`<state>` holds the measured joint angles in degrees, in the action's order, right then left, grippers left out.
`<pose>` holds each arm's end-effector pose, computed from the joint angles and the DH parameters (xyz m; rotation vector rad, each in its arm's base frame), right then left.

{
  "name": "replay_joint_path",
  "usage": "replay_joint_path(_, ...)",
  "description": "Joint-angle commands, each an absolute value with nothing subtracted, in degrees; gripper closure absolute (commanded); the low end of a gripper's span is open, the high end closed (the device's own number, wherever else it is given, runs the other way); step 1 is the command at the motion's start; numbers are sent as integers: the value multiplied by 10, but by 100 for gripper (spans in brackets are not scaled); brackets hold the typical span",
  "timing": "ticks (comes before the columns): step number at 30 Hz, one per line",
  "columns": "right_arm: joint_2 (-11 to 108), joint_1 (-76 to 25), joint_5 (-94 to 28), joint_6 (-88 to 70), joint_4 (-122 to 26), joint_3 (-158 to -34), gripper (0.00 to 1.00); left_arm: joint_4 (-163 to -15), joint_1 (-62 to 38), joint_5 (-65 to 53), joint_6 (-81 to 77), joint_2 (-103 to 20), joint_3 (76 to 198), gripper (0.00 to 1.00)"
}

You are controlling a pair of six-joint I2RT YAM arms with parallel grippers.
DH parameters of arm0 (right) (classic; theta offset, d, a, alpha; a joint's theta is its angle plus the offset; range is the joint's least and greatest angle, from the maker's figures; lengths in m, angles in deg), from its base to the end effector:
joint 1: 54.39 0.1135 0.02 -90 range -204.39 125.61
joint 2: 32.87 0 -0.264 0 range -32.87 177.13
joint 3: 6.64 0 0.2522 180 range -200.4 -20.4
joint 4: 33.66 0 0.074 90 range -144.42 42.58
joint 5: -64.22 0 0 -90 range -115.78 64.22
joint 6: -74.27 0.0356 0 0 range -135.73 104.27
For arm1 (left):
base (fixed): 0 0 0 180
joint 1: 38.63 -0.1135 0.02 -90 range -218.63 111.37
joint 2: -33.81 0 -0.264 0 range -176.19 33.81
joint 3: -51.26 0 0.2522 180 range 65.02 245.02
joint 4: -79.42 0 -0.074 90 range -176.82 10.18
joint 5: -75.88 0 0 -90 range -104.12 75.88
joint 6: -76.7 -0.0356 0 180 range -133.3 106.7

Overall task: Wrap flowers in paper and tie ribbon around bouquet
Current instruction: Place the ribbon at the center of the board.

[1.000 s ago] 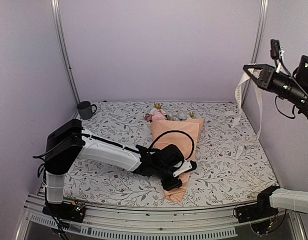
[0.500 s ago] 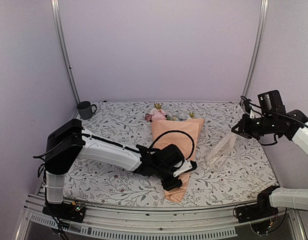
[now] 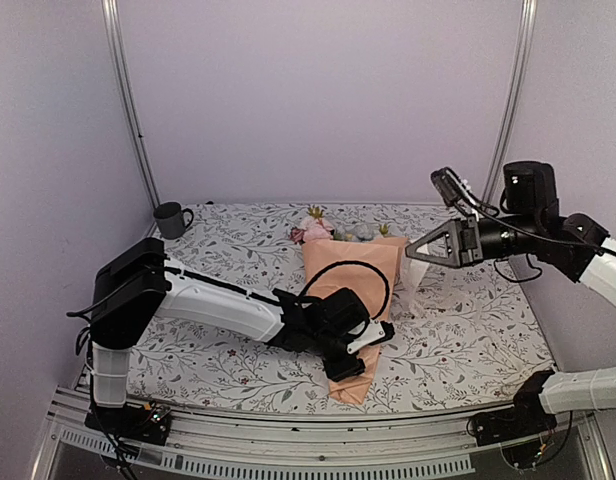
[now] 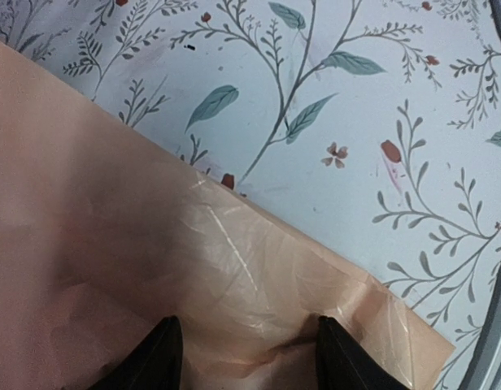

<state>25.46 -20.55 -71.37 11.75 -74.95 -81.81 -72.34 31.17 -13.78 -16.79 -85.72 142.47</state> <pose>0.1626 0.1396 0.3703 -0.6826 2.0615 1.4460 0.1492 -0.4060 0.1321 1.5669 2.1024 -0.4373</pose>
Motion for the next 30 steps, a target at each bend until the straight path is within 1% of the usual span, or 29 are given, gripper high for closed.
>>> replay_joint_path(1,191,-205,-754,123,-626,-884,100,-679,316,-115,-173,-891,1422,44)
replay_joint_path(3,191,-205,-686,123,-655,-883,100,-679,316,-116,-171,-891,1422,44)
replay_joint_path(7,206,-213,-565,132,-713,-842,100,-679,315,-116,-170,-890,1422,43)
replay_joint_path(9,222,-240,-493,145,-767,-829,100,-677,316,-117,-170,-891,1422,43)
replay_joint_path(12,250,-309,-385,156,-853,-809,100,-677,315,-117,-170,-891,1422,43)
replay_joint_path(13,260,-322,-329,156,-876,-803,100,-677,316,-116,-169,-891,1422,44)
replay_joint_path(15,281,-335,-263,149,-903,-791,100,-677,316,-117,-169,-891,1422,43)
replay_joint_path(17,307,-341,-207,137,-921,-786,98,-678,315,-117,-169,-890,1421,44)
replay_joint_path(19,330,-351,-177,128,-931,-786,96,-678,315,-117,-170,-891,1422,43)
replay_joint_path(22,358,-358,-117,119,-944,-795,95,-678,315,-117,-170,-890,1421,43)
replay_joint_path(25,374,-363,-108,110,-944,-811,96,-679,316,-117,-170,-890,1420,43)
replay_joint_path(26,377,-362,-120,103,-940,-819,97,-679,316,-117,-170,-890,1420,44)
replay_joint_path(27,376,-363,-156,90,-929,-825,100,-680,316,-117,-170,-890,1419,43)
replay_joint_path(28,372,-363,-207,74,-913,-831,100,-680,316,-117,-169,-890,1419,43)
replay_joint_path(30,356,-363,-355,30,-876,-838,100,-680,316,-116,-170,-889,1419,44)
